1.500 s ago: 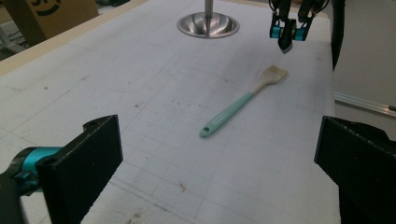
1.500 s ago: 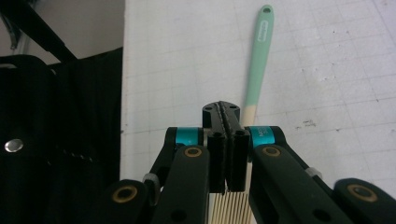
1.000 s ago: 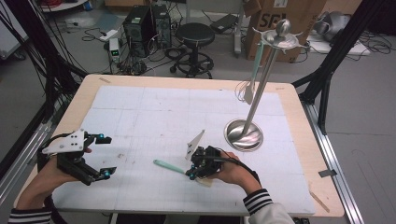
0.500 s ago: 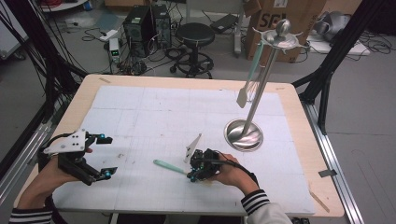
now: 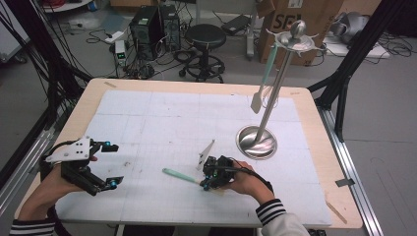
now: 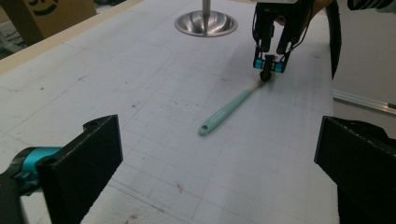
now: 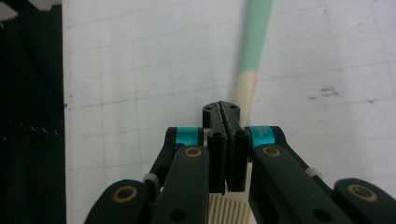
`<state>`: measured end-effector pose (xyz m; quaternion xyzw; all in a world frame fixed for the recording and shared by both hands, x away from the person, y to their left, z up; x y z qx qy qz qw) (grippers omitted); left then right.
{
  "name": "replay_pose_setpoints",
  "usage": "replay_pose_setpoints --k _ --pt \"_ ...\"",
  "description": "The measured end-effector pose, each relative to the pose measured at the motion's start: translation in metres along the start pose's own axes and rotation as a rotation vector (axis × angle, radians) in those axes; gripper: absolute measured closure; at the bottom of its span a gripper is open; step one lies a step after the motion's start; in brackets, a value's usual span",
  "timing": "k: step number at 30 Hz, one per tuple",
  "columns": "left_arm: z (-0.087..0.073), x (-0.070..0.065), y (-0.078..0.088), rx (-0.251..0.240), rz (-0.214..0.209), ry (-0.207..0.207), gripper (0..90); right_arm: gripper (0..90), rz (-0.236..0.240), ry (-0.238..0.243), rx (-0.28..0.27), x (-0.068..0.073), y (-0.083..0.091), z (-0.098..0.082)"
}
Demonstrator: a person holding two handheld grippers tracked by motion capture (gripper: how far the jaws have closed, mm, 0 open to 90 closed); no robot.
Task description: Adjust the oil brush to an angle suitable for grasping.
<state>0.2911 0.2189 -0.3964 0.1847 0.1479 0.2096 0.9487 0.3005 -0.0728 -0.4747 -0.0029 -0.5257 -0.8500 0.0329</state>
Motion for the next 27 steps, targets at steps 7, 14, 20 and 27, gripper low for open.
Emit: replay_pose_setpoints --k 7,14,20,27 --pt "0.000 -0.001 -0.002 0.005 -0.003 0.000 1.6 89.0 0.001 0.008 0.023 -0.001 -0.004 -0.002" --pt "0.000 -0.001 -0.001 0.003 -0.002 -0.001 1.7 89.0 -0.008 -0.014 0.038 -0.005 0.002 -0.011" --pt "-0.001 -0.001 -0.001 0.003 -0.001 0.003 1.6 89.0 -0.015 -0.041 0.040 -0.008 0.007 -0.021" --pt "-0.001 -0.001 0.000 0.003 0.000 0.004 1.7 89.0 -0.036 -0.079 0.042 -0.012 0.019 -0.041"
Point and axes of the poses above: each handheld gripper's, and its own axes: y roughly backward along the jaws, z roughly out of its top, x roughly to its left, the point moved 7 cm from there along -y, roughly forward along the jaws, and after that the axes turned 12 degrees about y, right-handed, at the moved point
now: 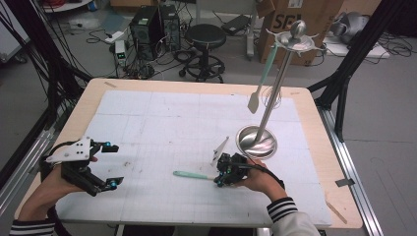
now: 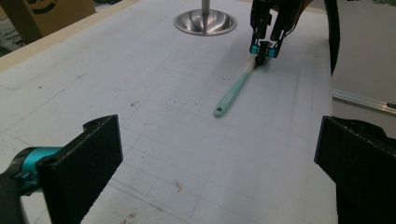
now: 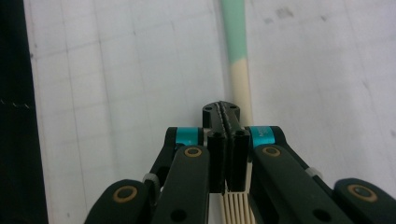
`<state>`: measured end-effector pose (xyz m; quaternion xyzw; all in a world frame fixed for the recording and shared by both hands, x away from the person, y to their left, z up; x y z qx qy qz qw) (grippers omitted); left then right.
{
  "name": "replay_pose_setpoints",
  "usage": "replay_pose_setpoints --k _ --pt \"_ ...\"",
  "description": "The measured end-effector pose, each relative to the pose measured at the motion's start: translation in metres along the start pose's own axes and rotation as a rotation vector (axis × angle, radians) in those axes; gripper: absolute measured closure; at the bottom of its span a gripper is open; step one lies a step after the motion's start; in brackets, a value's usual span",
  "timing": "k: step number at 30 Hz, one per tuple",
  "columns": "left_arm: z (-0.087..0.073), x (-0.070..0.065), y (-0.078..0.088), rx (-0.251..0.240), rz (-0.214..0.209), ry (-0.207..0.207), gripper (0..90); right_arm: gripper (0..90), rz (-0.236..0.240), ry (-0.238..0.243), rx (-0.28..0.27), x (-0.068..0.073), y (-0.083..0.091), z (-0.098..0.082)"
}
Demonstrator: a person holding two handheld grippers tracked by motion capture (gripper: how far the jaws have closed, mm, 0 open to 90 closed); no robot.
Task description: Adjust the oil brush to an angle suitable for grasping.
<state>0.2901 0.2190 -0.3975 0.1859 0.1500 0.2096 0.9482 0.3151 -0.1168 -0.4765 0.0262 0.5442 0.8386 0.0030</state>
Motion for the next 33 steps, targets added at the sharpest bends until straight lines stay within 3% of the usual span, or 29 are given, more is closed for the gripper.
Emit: replay_pose_setpoints --k 11,12,13,15,23,33 --pt "0.000 0.000 0.001 0.000 0.005 0.000 1.6 89.0 -0.041 -0.083 0.015 -0.010 0.020 -0.037" --pt "0.000 0.000 0.001 -0.002 0.005 0.003 1.6 89.0 -0.041 -0.113 0.029 -0.008 0.022 -0.040" --pt "0.000 0.000 0.002 -0.001 0.005 0.002 1.7 89.0 -0.047 -0.080 0.014 -0.011 0.022 -0.041" --pt "0.000 0.001 0.002 -0.004 0.006 0.001 1.7 89.0 -0.052 -0.082 0.018 -0.011 0.024 -0.043" --pt "0.000 0.002 0.003 -0.006 0.008 0.003 1.6 89.0 -0.052 -0.064 -0.051 -0.009 0.039 -0.027" --pt "0.000 0.003 0.003 -0.004 0.007 0.004 1.6 89.0 -0.078 -0.029 -0.084 -0.015 0.055 -0.003"
Point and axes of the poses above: each handheld gripper's, and its own axes: y roughly backward along the jaws, z roughly out of its top, x roughly to its left, the point moved 7 cm from there along -y, roughly forward along the jaws, and after that the axes turned 12 degrees about y, right-handed, at the moved point
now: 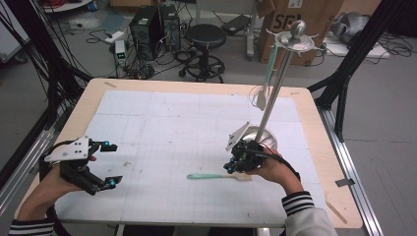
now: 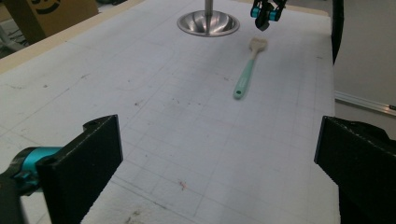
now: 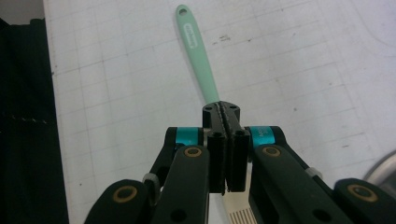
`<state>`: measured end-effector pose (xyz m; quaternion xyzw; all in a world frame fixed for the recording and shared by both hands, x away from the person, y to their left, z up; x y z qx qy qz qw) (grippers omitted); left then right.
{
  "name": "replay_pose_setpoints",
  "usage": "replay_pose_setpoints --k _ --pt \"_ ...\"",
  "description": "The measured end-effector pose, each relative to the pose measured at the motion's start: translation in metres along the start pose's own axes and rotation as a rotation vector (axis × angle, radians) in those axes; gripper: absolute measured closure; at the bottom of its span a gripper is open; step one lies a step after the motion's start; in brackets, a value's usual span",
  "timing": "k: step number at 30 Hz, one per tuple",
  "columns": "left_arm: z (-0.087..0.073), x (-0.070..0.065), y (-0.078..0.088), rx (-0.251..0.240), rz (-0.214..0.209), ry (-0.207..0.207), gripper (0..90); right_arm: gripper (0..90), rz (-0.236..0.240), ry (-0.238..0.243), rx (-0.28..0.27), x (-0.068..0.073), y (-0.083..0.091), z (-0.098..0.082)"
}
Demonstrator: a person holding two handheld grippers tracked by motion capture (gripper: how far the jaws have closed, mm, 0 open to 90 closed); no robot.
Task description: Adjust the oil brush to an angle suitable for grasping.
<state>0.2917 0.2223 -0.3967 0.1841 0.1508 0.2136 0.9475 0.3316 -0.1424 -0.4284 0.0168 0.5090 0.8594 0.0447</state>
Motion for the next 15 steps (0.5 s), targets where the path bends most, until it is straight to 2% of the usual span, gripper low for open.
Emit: replay_pose_setpoints --k 8,15 --pt "0.000 0.000 0.000 -0.003 -0.001 0.004 1.7 88.9 0.006 -0.017 0.010 -0.006 -0.007 -0.001" --pt "-0.002 0.001 0.003 -0.001 0.006 0.003 1.7 89.0 0.009 -0.030 0.026 -0.009 -0.018 -0.010"
Point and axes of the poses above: each handheld gripper's, and its own axes: y roughly backward along the jaws, z roughly out of its top, x roughly to its left, the point moved 7 cm from there along -y, roughly forward along the jaws, and after that the axes turned 12 degrees about y, right-handed, at the moved point
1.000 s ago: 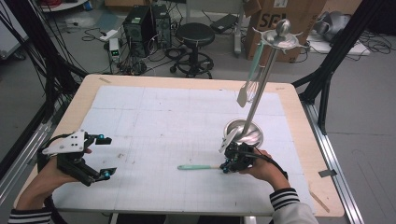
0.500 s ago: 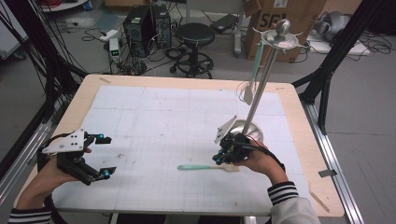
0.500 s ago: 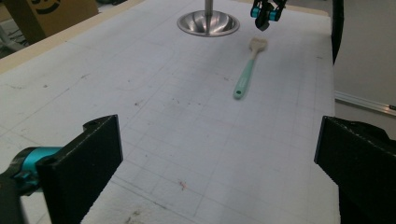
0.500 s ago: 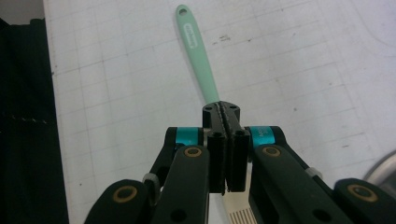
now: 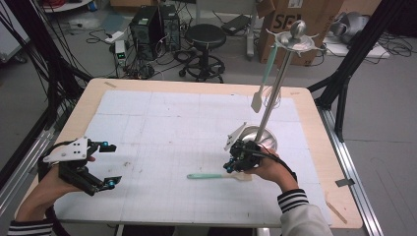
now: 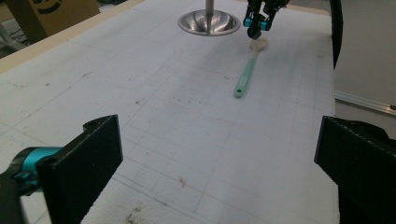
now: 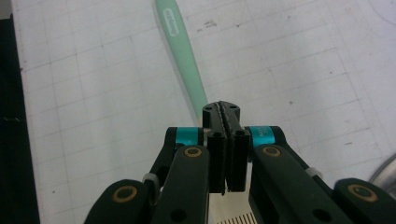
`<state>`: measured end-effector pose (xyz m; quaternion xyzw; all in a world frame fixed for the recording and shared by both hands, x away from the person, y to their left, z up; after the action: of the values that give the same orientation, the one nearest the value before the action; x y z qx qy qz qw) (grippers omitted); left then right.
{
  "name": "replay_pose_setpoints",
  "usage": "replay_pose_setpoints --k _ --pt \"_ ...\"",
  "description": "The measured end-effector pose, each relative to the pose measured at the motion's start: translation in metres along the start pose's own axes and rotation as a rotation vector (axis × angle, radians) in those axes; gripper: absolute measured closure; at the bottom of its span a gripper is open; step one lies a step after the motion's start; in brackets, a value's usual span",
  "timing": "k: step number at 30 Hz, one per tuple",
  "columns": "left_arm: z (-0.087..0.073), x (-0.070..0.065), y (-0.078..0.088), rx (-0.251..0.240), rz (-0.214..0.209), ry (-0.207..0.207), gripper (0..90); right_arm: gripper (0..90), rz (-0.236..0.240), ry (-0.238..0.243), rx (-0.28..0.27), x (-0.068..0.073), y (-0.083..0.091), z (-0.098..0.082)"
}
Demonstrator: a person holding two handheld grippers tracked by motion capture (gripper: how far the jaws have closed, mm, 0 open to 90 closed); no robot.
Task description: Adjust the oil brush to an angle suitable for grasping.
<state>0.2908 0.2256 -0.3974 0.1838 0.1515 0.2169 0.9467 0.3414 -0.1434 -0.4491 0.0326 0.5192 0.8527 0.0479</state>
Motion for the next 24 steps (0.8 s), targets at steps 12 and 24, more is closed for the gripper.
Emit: replay_pose_setpoints --k 12,24 --pt "-0.002 0.000 -0.002 0.005 0.002 0.005 1.6 88.9 -0.005 0.007 0.074 -0.004 -0.021 -0.011" --pt "-0.003 0.002 -0.002 0.013 0.007 0.007 1.6 89.0 -0.001 0.004 0.077 0.002 -0.015 -0.026"
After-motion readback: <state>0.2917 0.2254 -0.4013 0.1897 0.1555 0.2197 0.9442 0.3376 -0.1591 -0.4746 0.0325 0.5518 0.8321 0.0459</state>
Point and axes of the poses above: each handheld gripper's, and its own axes: y roughly backward along the jaws, z roughly out of its top, x roughly to its left, the point moved 7 cm from there along -y, roughly forward along the jaws, and after that the axes turned 12 degrees about y, right-handed, at the moved point
